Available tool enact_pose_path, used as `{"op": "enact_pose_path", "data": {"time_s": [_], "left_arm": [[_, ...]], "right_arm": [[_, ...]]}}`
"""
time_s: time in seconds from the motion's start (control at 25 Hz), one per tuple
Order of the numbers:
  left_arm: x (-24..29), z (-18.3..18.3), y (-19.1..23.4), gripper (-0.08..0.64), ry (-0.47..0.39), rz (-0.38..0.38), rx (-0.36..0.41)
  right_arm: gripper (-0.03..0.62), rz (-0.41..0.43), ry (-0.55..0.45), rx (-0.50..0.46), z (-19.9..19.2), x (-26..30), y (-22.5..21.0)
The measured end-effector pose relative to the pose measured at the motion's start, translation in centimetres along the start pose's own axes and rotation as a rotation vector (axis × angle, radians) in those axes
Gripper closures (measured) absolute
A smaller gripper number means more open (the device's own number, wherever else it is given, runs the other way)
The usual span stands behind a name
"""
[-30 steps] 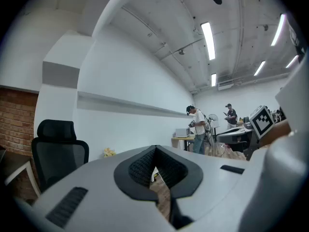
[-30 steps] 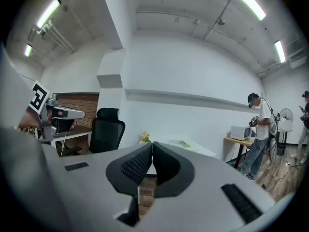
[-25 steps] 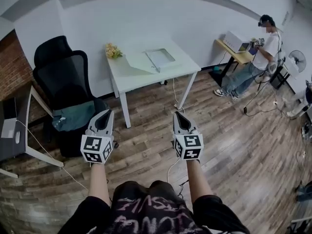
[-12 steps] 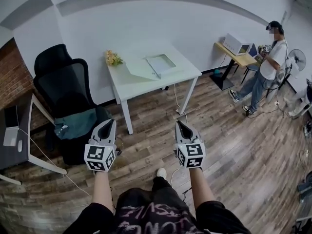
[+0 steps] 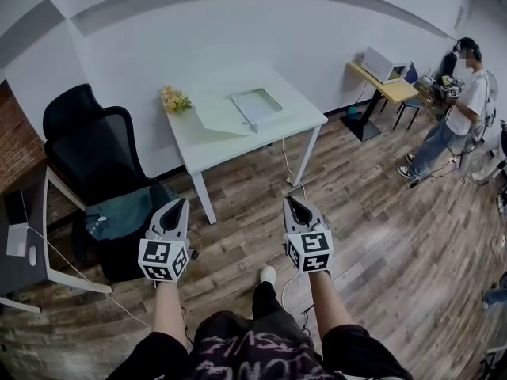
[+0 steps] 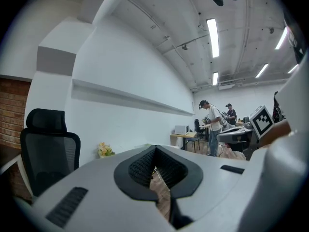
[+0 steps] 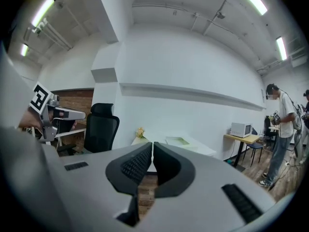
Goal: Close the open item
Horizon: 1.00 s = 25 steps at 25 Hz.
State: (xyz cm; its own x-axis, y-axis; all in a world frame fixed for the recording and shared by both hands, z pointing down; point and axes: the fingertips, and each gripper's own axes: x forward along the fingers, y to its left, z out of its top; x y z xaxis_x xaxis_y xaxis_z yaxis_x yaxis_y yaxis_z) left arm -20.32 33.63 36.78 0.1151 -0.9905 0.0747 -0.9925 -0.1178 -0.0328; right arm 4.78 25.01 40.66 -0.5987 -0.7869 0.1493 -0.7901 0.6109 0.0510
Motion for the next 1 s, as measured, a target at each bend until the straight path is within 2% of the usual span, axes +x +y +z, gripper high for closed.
{"op": "enact_pose_path", "data": {"time_s": [0.32,0.76,1.0], "left_arm": [[7.3,-0.9,1.6,0.548,0.033,0.012,-0.005],[18.8,-0.2,2.9,0.547,0.067,0.073,0.002],[22.9,-0.4,3.2,0.548,0.079,0.119,-0.004]], "right_arm": [[0.566,0.008,0.014,0.029,-0.8,6.4,-4.1],[0.565,0.074,0.038,0.031,-0.4,17.3,-11.5],[0.566,0.125,0.043,0.026,-0.4,21.6,-14.3]]}}
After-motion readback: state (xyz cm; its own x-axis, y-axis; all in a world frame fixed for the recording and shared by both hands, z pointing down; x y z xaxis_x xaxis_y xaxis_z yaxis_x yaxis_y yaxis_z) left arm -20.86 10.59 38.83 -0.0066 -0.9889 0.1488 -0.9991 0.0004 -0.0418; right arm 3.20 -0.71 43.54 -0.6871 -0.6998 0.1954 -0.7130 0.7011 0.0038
